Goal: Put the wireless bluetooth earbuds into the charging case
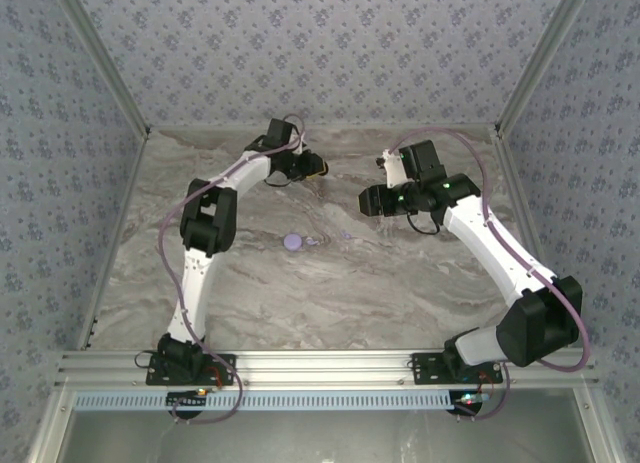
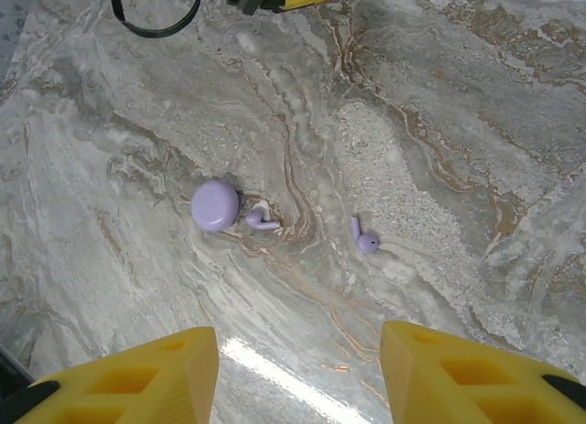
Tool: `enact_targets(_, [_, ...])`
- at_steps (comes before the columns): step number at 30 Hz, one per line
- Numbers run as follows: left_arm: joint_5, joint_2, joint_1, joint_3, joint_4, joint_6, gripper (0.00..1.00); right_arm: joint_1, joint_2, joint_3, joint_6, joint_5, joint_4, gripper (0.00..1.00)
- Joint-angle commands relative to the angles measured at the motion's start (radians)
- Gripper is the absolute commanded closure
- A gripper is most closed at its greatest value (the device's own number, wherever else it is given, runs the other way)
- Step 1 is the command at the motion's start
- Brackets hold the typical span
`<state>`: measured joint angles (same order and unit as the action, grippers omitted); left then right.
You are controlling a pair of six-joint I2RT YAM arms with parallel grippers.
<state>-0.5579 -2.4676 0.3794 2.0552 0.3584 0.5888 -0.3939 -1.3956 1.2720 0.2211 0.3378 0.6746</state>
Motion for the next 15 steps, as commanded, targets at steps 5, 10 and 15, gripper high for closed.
enact_targets(5, [-0.017,-0.075,-0.013,0.109,0.077,0.008,0.7,0.003,0.019,-0.008,0.023,0.026,0.009,0.48])
enact_targets(10, [0.003,-0.088,-0.015,0.12,0.102,-0.003,0.66,0.003,0.02,-0.011,0.022,0.024,0.008,0.48])
enact_targets(15, [0.064,-0.059,-0.021,0.109,0.16,-0.052,0.57,0.004,0.019,-0.019,0.024,0.02,0.0,0.48])
